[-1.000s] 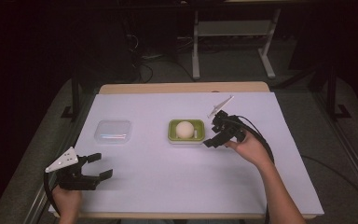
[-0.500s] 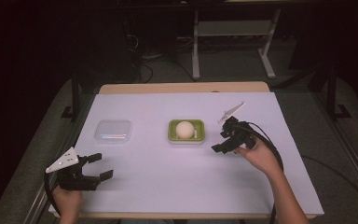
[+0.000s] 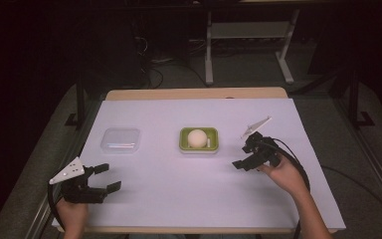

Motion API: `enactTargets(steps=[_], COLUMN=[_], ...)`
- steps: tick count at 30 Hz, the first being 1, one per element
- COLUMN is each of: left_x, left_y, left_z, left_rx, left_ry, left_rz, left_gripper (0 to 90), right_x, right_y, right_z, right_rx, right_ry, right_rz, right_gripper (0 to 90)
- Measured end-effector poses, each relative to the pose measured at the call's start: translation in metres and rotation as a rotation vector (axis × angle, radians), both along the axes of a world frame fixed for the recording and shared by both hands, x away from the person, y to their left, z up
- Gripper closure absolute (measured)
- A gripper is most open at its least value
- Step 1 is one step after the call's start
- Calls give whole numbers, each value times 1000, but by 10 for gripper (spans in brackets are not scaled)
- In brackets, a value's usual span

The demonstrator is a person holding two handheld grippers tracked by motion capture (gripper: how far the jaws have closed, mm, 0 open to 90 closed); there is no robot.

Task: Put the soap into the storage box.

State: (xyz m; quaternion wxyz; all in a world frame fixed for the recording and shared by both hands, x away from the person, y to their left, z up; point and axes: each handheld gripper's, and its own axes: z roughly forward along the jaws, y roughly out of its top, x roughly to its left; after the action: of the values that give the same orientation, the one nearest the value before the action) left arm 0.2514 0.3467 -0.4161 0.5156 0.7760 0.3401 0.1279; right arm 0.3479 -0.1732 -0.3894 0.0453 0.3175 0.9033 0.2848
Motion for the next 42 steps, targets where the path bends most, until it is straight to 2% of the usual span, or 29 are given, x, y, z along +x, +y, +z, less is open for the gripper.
enactTargets(steps=[8,19,37,42], left_x=[0,0,-1,-1], left_y=[0,-1,-4,-6], left_z=[0,-1,-1,-1], left_rx=[2,1,7,15], left_ry=[4,8,12,15], left_rz=[0,-3,-10,-15], left_gripper=[131,131,131,131], right_x=[-9,-27,-56,-67], right_y=[-9,-23,-39,-45], right_z=[-4,-18,-28,-31], right_rx=[2,14,35,56], right_ry=[-6,14,2,-8], right_rz=[-15,-51,-89,-105], right_gripper=[273,271,268,261])
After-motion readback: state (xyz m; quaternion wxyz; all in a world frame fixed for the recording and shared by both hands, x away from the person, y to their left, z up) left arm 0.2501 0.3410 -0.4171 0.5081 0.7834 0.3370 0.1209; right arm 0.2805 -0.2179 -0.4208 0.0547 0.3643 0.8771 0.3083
